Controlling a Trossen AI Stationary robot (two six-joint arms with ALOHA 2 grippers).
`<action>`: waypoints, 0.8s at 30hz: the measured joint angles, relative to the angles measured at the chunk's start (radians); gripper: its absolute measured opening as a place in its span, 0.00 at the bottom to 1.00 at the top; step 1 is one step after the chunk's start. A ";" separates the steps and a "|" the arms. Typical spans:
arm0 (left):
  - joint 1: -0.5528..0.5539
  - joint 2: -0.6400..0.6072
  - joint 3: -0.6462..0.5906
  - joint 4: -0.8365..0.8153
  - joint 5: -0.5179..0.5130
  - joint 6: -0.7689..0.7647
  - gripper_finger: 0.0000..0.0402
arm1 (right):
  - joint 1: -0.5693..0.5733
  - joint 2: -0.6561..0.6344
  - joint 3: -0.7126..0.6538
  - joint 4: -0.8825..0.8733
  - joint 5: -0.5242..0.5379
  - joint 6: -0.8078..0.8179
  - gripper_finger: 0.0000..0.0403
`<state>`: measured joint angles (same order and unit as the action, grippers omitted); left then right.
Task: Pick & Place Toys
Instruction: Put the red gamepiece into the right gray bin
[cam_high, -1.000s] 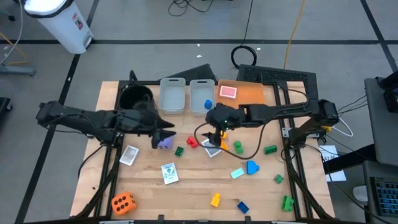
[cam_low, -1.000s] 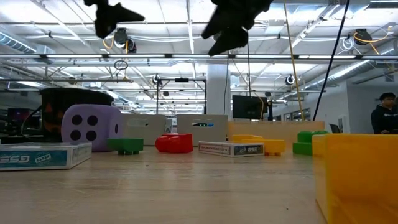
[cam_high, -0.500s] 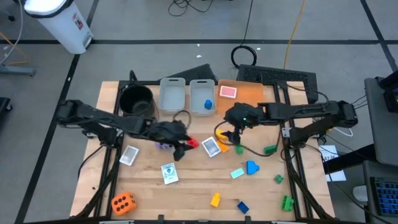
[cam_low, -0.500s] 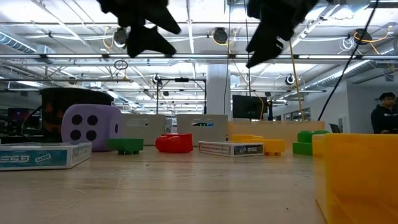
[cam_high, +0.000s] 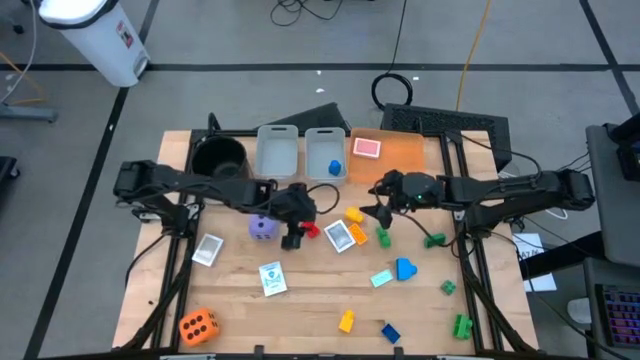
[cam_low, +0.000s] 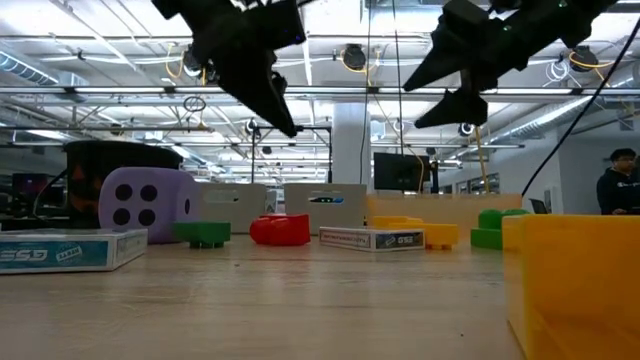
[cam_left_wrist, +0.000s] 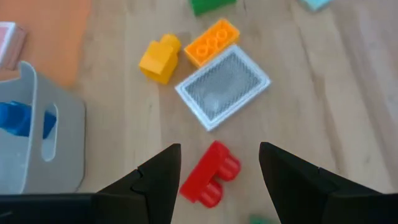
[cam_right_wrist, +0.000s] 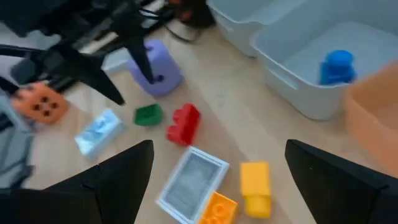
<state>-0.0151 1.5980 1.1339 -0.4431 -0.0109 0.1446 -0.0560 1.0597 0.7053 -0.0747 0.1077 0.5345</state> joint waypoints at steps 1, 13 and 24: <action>0.009 0.009 0.000 -0.003 0.021 0.019 0.56 | -0.002 0.002 0.000 0.003 0.001 0.000 0.89; 0.041 0.137 0.000 -0.031 0.112 0.126 0.56 | -0.042 0.004 0.000 0.050 -0.001 0.004 0.89; 0.048 0.217 0.000 -0.020 0.085 0.150 0.56 | -0.049 0.004 0.000 0.053 -0.003 0.019 0.89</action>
<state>0.0326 1.8146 1.1336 -0.4633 0.0746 0.2947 -0.1047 1.0641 0.7058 -0.0219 0.1051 0.5532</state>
